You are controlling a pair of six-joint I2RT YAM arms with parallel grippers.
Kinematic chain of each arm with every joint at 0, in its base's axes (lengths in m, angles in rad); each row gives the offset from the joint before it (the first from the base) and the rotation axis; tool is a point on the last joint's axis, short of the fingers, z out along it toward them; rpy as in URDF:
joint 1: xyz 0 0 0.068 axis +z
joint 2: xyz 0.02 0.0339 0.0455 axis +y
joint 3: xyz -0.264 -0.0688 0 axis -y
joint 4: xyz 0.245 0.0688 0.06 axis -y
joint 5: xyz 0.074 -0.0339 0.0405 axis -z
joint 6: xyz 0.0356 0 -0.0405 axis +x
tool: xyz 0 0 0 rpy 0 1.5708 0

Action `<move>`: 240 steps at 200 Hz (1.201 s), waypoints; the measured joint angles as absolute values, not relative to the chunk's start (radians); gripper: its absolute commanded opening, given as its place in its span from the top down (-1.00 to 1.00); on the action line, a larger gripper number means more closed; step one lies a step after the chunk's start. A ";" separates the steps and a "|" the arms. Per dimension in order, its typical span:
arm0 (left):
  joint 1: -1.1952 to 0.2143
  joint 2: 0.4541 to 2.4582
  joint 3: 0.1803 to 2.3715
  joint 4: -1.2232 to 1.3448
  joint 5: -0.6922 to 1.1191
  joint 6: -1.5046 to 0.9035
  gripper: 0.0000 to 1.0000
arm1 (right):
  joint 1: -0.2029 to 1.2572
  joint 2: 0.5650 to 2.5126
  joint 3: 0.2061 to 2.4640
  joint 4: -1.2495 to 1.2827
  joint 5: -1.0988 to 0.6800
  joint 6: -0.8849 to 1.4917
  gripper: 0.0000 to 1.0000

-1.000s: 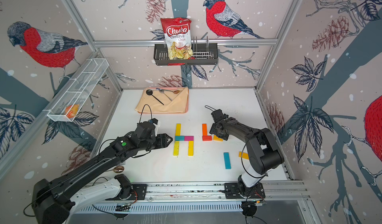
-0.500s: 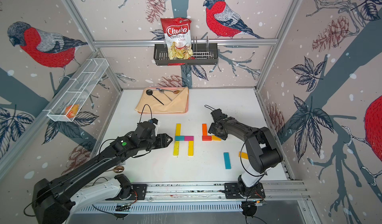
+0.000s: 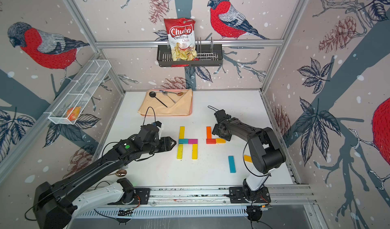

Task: Assemble the letter h with building blocks
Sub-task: Assemble the building block at the center of the board.

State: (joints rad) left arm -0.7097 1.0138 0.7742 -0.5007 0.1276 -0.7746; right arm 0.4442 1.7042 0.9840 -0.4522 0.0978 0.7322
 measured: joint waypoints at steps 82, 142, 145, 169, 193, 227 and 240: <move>-0.709 1.012 0.764 -0.499 0.127 -0.774 -0.37 | 0.473 1.701 0.954 -0.484 0.169 0.730 -0.38; -0.709 1.010 0.759 -0.499 0.127 -0.775 -0.37 | 0.477 1.667 0.915 -0.492 0.182 0.736 -0.38; -0.708 1.010 0.759 -0.499 0.127 -0.775 -0.37 | 0.477 1.666 0.914 -0.493 0.182 0.736 -0.38; -0.708 1.010 0.759 -0.499 0.127 -0.775 -0.37 | 0.479 1.661 0.913 -0.495 0.182 0.736 -0.39; -0.708 1.010 0.757 -0.499 0.127 -0.775 -0.37 | 0.479 1.662 0.918 -0.498 0.182 0.736 -0.43; -0.708 1.007 0.754 -0.498 0.127 -0.775 -0.37 | 0.473 1.637 0.918 -0.490 0.178 0.740 -0.51; -0.708 1.005 0.754 -0.498 0.127 -0.775 -0.37 | 0.470 1.616 0.909 -0.482 0.171 0.744 -0.59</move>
